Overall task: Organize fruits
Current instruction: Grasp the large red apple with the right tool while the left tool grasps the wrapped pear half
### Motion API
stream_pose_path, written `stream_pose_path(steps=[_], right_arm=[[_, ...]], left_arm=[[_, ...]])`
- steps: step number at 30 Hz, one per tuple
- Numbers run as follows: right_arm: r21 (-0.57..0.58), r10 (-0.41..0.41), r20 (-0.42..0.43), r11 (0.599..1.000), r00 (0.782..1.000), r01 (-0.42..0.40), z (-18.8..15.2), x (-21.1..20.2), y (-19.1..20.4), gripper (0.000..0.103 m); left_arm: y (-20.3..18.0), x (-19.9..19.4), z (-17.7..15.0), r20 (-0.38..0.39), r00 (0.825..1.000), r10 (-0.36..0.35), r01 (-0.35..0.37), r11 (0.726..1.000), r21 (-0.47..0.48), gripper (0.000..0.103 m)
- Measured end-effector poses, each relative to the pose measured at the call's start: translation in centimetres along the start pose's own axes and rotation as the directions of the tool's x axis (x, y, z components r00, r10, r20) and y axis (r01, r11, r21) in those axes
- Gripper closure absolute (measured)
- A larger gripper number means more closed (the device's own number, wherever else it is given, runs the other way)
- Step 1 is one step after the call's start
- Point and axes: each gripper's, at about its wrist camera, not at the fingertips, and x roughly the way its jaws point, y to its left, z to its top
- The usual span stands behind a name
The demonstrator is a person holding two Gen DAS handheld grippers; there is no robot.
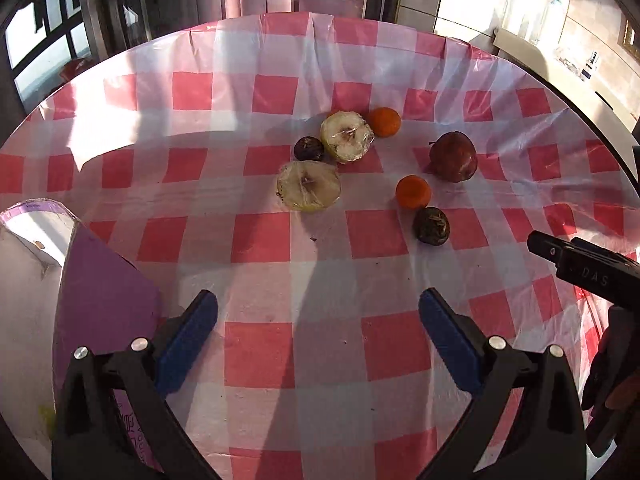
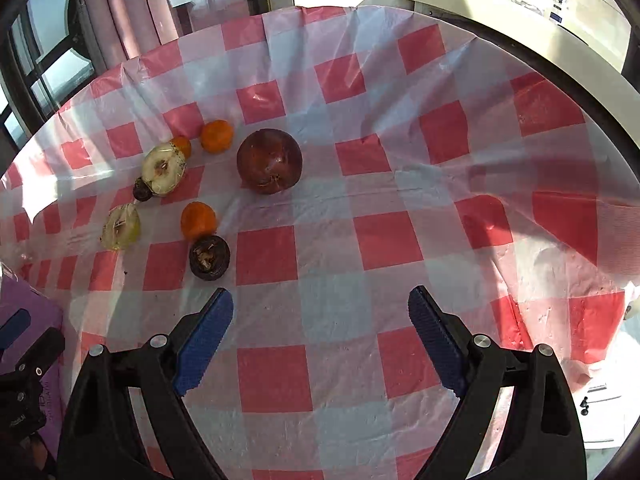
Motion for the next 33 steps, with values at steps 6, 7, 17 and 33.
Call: stream_pose_path(steps=[6,7,17,33], right_arm=[[-0.055,0.093,-0.04,0.994,0.995,-0.095,2.7,5.2,0.8,0.016],[-0.059,0.101,-0.042,0.993,0.994,-0.103,3.4,5.9,1.1,0.016],[-0.108,0.143,-0.034,0.983,0.989,-0.146,8.9,11.0,4.1,0.016],[-0.206,0.074,0.043,0.976,0.996,-0.063,9.1,11.6,7.9,0.015]], left_arm=[[-0.4,6.2,0.1,-0.107,0.993,0.046,-0.047,0.999,-0.009,0.002],[-0.3,7.0,0.5,-0.111,0.992,0.056,-0.058,0.998,-0.014,0.002],[1.5,12.4,5.6,-0.071,0.99,0.118,-0.125,0.987,-0.101,0.002],[2.6,13.2,9.1,-0.019,0.991,0.129,-0.13,0.985,-0.112,0.042]])
